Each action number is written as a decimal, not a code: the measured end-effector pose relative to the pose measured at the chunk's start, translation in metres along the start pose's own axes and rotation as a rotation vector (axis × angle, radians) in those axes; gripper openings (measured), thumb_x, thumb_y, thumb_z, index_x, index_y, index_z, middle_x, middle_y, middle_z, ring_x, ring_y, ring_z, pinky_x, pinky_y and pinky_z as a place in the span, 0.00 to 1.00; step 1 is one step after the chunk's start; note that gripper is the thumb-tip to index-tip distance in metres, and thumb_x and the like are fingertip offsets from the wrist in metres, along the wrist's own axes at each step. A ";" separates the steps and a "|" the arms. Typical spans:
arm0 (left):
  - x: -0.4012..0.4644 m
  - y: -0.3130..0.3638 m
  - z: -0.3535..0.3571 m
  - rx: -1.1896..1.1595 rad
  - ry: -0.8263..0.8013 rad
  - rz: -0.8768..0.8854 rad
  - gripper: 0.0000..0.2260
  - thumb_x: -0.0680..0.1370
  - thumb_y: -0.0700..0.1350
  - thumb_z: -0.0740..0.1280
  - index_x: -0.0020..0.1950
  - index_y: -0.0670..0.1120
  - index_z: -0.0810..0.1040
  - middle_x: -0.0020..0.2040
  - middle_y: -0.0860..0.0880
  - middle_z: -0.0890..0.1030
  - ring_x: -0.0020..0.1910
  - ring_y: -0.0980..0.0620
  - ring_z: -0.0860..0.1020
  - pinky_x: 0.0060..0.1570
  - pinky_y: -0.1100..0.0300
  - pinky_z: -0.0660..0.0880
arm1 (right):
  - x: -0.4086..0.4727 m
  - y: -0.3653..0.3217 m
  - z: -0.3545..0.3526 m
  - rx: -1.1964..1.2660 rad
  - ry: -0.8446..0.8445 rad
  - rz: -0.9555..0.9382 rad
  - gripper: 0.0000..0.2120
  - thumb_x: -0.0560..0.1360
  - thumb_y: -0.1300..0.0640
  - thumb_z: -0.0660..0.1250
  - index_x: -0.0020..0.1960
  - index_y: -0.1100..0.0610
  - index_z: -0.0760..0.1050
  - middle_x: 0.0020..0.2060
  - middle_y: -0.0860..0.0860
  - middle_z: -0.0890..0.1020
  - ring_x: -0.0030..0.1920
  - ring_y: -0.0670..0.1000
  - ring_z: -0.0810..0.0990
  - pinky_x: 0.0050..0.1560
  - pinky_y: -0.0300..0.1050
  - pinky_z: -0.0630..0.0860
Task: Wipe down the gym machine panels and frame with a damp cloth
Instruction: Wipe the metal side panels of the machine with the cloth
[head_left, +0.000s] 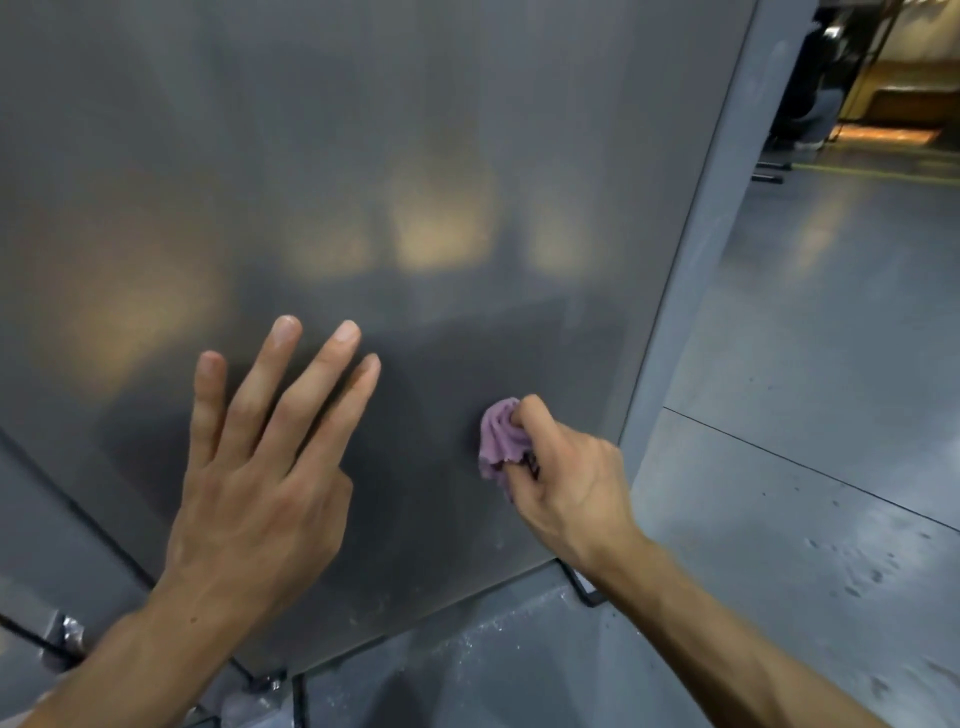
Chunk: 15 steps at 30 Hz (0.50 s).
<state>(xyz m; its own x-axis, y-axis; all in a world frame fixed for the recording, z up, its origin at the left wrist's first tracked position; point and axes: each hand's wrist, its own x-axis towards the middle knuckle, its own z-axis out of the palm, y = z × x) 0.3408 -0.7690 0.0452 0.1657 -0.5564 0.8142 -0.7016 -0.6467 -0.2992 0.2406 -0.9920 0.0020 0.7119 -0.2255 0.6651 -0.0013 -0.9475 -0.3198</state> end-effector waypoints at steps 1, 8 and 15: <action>0.000 0.000 0.000 -0.003 0.000 0.001 0.32 0.71 0.32 0.63 0.77 0.40 0.71 0.80 0.44 0.65 0.82 0.39 0.56 0.81 0.39 0.44 | 0.001 0.003 0.000 -0.040 0.013 -0.020 0.16 0.68 0.55 0.68 0.47 0.48 0.60 0.31 0.45 0.78 0.25 0.56 0.73 0.25 0.44 0.68; 0.002 0.005 0.001 0.018 -0.036 0.008 0.34 0.71 0.34 0.63 0.78 0.41 0.69 0.82 0.45 0.62 0.84 0.41 0.53 0.80 0.36 0.45 | -0.006 0.074 -0.014 -0.125 0.019 0.298 0.18 0.71 0.60 0.70 0.47 0.49 0.60 0.28 0.48 0.73 0.30 0.65 0.74 0.28 0.50 0.70; 0.005 0.013 0.002 0.043 -0.072 0.034 0.35 0.69 0.35 0.64 0.78 0.41 0.69 0.82 0.45 0.62 0.83 0.40 0.53 0.80 0.35 0.45 | -0.014 0.089 -0.014 0.682 0.134 0.866 0.11 0.82 0.59 0.68 0.46 0.60 0.68 0.38 0.60 0.86 0.33 0.56 0.83 0.26 0.44 0.75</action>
<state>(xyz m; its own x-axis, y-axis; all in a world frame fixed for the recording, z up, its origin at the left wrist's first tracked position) 0.3338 -0.7812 0.0444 0.1925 -0.6135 0.7659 -0.6772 -0.6479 -0.3488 0.2208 -1.0761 -0.0259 0.5757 -0.8125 0.0918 -0.0452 -0.1437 -0.9886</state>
